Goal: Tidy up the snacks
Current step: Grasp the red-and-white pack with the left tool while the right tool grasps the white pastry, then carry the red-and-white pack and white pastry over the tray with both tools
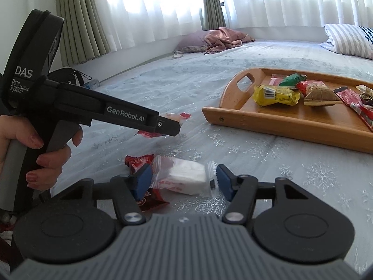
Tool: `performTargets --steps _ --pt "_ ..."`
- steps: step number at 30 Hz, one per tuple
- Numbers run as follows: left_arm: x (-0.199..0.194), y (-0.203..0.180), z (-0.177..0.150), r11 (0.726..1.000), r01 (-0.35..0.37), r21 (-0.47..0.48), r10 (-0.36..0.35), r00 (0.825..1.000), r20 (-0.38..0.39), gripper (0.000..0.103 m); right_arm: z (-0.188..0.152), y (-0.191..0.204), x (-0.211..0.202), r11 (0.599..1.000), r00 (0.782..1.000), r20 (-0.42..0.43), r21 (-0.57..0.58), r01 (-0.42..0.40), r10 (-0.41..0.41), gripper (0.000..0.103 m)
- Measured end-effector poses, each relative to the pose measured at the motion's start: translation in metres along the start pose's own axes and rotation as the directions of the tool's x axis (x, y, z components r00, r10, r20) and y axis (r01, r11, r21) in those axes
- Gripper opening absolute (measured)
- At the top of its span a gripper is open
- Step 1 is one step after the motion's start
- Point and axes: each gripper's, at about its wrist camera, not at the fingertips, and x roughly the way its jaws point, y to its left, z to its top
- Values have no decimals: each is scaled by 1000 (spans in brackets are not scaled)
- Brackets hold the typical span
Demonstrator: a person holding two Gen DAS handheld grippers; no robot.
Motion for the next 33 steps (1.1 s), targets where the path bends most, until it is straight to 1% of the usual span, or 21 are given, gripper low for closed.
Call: performTargets --steps 6,10,14,19,23,26,33 --pt "-3 -6 -5 1000 -1 21 1 1000 5 34 0 1 -7 1000 999 23 8 28 -28 58" --pt "-5 -9 -6 1000 0 29 0 1000 9 34 0 -4 -13 998 998 33 48 50 -52 55" --pt "-6 -13 -7 999 -4 37 4 1000 22 34 0 -10 -22 995 996 42 68 78 -81 54" --pt "-5 -21 -5 999 8 38 -9 999 31 34 2 -17 -33 990 990 60 77 121 -126 54" --pt "-3 -33 -4 999 20 51 -22 999 41 34 4 -23 -43 983 982 74 76 166 -172 54" --pt "-2 -41 -2 998 35 50 -38 998 46 34 5 -28 -49 975 973 84 66 210 -215 54" --pt "0 -62 -1 996 52 67 -56 996 63 34 7 -44 -65 956 953 91 83 282 -289 54"
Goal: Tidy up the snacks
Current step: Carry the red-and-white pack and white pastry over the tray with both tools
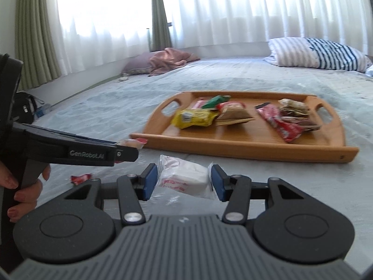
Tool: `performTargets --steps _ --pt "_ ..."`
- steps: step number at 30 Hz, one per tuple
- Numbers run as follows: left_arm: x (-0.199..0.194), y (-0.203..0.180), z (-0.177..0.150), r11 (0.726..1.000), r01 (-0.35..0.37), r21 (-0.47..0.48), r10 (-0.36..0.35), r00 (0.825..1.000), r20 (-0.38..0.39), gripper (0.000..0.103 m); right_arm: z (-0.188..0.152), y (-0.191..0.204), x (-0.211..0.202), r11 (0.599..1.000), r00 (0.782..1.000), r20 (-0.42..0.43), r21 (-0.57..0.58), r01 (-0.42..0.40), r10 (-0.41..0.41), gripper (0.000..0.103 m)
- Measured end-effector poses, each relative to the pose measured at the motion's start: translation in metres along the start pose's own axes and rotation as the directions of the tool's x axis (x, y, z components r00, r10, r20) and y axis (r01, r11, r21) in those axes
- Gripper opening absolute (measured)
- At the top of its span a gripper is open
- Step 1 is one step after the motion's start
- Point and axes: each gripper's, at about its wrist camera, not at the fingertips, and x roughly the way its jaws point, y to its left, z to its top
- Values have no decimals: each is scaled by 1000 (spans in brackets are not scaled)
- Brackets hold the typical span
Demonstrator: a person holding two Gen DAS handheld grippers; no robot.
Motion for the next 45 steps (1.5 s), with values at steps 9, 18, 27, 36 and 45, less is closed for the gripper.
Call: performTargets --steps 9,18,27,36,45 --pt "2 -19 3 1000 16 12 -16 1000 11 34 2 -18 -8 998 998 10 5 60 -60 54" --pt "5 -29 6 1000 20 -3 -20 1000 21 34 3 -28 -11 995 995 14 11 97 -97 54" --pt "12 -38 10 1000 22 -16 -21 999 26 34 4 -39 -12 992 992 21 22 127 -127 55" --pt "18 -45 15 1000 12 -15 -11 999 42 34 6 -52 -11 986 987 26 46 159 -160 55" --pt "27 -50 21 1000 5 -30 -4 999 45 34 11 -63 -7 981 982 37 60 185 -188 55"
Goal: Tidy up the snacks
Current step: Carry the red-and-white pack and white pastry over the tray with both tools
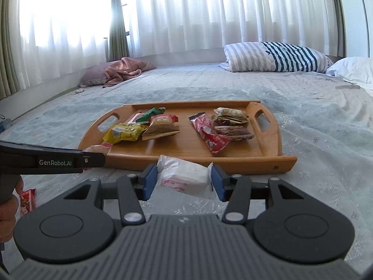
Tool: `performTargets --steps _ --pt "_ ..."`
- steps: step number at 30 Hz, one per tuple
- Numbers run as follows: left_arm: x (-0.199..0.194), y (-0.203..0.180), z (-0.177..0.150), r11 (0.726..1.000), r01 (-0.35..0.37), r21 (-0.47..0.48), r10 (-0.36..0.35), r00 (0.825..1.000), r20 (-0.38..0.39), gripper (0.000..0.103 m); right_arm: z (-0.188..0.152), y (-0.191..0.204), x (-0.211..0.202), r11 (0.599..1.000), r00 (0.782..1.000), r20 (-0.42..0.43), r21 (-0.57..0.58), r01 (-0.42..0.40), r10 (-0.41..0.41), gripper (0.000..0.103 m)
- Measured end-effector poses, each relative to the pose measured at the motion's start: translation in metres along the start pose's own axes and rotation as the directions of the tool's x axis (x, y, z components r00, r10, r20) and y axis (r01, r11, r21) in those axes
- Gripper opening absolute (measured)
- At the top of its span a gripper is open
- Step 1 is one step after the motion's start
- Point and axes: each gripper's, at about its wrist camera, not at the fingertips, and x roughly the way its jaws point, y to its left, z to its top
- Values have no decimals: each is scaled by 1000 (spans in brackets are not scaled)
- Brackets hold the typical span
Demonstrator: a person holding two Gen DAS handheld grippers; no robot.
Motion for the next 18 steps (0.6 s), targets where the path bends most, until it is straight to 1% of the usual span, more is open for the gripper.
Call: performTargets --steps 8,16,18 --pt "11 -4 12 1000 -12 -7 12 1000 20 34 10 -7 7 1000 1000 21 0 23 -23 55" --pt "25 -17 31 1000 -25 -3 25 998 55 34 25 -18 21 999 998 38 10 45 -45 55" --pt "29 -21 36 1000 -28 0 28 997 69 31 29 -21 26 999 998 39 5 51 -51 55"
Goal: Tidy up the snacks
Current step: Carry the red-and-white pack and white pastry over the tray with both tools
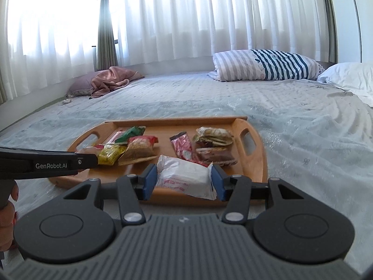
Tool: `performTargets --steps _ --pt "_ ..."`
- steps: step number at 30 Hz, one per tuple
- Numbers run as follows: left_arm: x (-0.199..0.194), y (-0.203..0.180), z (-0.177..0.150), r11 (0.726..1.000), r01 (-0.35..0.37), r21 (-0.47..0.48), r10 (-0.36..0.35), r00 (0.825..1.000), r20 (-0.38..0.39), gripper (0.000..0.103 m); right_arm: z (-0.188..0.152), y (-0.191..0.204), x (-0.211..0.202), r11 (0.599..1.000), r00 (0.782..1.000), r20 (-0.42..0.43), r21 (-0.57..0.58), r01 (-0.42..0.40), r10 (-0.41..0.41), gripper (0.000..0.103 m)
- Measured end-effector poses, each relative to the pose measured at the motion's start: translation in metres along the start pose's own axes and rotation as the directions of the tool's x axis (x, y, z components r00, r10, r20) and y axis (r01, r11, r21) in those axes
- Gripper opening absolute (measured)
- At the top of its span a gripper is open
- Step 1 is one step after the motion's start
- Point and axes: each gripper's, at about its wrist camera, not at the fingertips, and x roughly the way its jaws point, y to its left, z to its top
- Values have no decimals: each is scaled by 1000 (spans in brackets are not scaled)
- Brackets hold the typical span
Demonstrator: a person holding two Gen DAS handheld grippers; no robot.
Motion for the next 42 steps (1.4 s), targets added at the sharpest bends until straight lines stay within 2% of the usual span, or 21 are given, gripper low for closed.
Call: performTargets --steps 8,18,19,20,25,30,32,33,34,37,42 --pt "23 -15 17 1000 -12 28 12 1000 11 28 15 -13 21 1000 1000 1 19 24 -24 55" --pt "15 8 -1 999 -11 38 11 1000 -7 29 2 -21 23 999 1000 -14 42 24 -23 55" --pt "14 10 -3 999 -7 37 7 1000 -10 32 1 -21 23 999 1000 -14 43 24 -24 55" --pt "13 12 -4 999 2 41 -2 1000 -13 40 1 -20 24 999 1000 -15 44 22 -21 55" --pt "19 9 -10 996 51 72 -46 997 -66 54 -1 -16 27 999 1000 -25 35 9 -8 55" --pt "39 7 -11 998 42 50 -36 992 -117 56 -3 -9 31 1000 999 -33 14 -6 6 55" --pt "46 8 -8 999 41 28 -37 991 -128 52 -4 -6 32 1000 999 -36 7 -12 12 55" --pt "50 8 -7 999 34 23 -31 990 -134 47 -4 -5 33 1000 999 -38 1 -14 14 55" --pt "53 8 -6 999 23 27 -19 990 -138 36 -4 -4 34 1000 999 -40 -5 -15 14 55" --pt "56 3 -1 998 32 55 -25 993 -119 25 -5 0 40 1000 999 -48 -24 -11 10 55" --pt "65 -6 5 996 20 87 -10 994 -112 24 -5 3 51 999 998 -62 -35 -4 2 55"
